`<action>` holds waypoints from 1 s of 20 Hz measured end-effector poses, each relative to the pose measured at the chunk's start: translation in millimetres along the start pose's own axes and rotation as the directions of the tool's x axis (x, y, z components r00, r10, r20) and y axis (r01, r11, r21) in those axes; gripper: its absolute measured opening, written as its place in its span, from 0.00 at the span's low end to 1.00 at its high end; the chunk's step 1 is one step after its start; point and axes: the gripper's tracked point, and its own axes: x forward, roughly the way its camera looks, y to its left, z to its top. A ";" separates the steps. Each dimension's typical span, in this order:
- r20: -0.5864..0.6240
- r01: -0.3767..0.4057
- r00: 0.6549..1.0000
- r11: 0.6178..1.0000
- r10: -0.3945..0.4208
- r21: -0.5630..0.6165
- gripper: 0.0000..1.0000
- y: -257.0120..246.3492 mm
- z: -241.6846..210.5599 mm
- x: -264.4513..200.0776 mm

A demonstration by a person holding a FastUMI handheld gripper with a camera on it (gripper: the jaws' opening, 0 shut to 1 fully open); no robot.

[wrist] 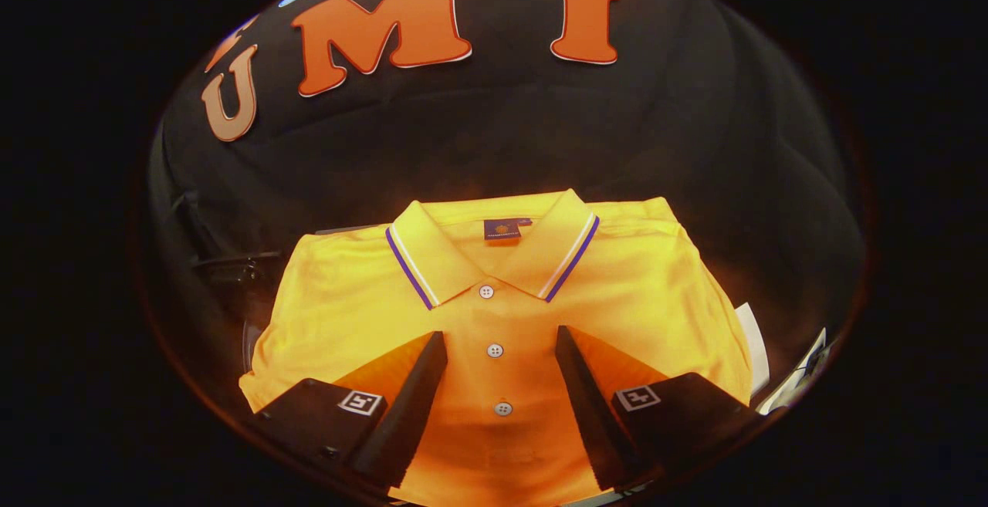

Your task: Put the clothes into the washing machine and then close the washing machine lid.

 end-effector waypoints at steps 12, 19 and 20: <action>-0.125 -0.062 0.990 0.998 0.061 -0.008 0.29 8.2 3.2 -6.4; -0.205 -0.055 0.977 0.998 0.052 -0.008 0.14 3.2 6.1 -4.4; -0.203 -0.050 0.978 0.999 0.049 -0.003 0.14 2.1 7.0 -2.1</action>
